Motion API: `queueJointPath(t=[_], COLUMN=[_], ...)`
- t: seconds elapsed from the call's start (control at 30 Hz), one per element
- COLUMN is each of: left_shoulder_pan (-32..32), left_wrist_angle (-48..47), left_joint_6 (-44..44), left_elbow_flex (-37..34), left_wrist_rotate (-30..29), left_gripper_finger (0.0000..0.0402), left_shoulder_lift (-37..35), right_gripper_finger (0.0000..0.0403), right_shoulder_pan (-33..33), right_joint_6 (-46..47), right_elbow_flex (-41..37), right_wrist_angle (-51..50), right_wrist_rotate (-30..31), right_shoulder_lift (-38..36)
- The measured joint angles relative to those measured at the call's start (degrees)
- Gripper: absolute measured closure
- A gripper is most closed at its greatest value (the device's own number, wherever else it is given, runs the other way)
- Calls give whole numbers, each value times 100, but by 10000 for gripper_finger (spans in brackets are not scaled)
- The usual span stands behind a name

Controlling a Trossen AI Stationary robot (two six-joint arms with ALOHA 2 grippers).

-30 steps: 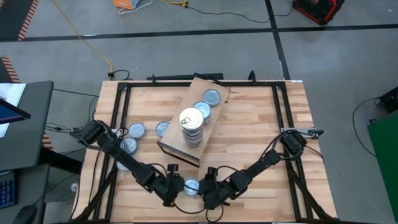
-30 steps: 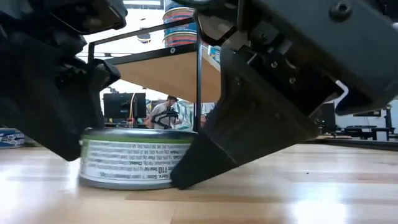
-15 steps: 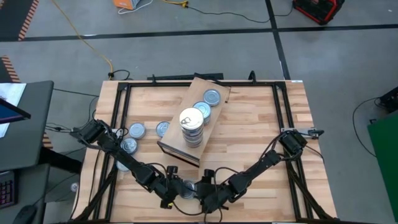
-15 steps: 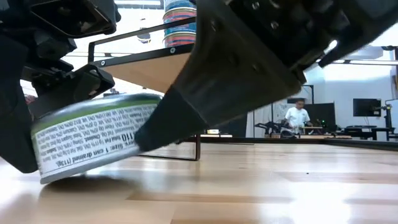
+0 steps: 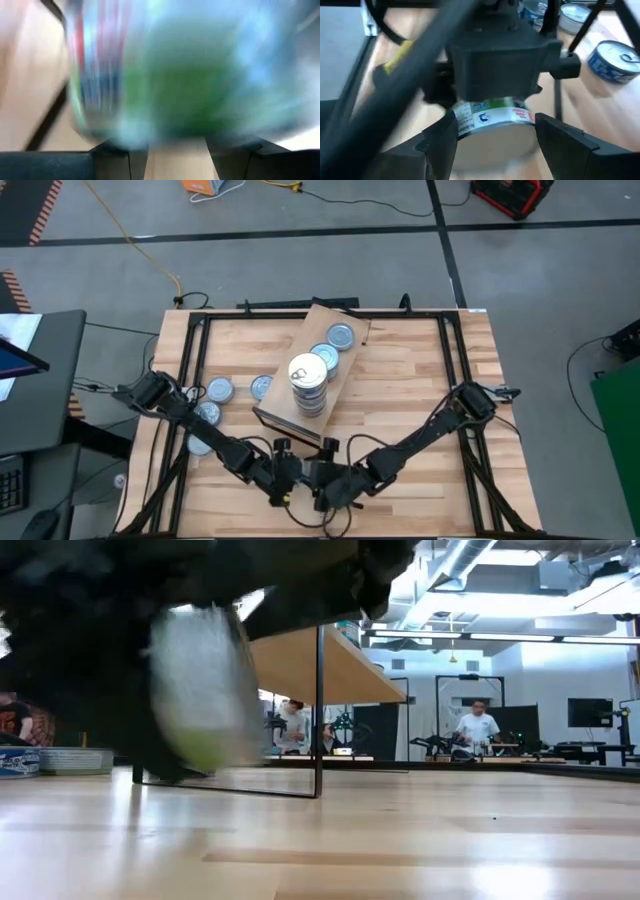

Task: Stack canned seafood by type on shelf
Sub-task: Stack the green white tuna can on top of the green white tuna can on the shelf

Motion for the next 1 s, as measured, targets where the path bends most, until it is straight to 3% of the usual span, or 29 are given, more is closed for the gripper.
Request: queueJointPath(t=[0.33, 0.53, 0.77, 1.0], left_shoulder_pan=[70, 62, -14, -203], left_wrist_angle=[36, 18, -180, 240], left_joint_6=[-1, 37, -196, 74], left_elbow_flex=[2, -1, -3, -7], left_wrist_rotate=[272, 575, 708, 383], left_gripper_finger=[230, 230, 230, 230], left_shoulder_lift=[-14, -103, -435, -517], right_gripper_finger=[121, 121, 121, 121], right_shoulder_pan=[-149, 46, 234, 781], right_joint_6=[160, 254, 2332, 2817], right_elbow_flex=[-29, -23, -42, -206], right_wrist_angle=[-727, -1329, -3221, -3279], right_wrist_rotate=[-59, 290, 343, 207], right_shoulder_lift=[-59, -572, -884, -875])
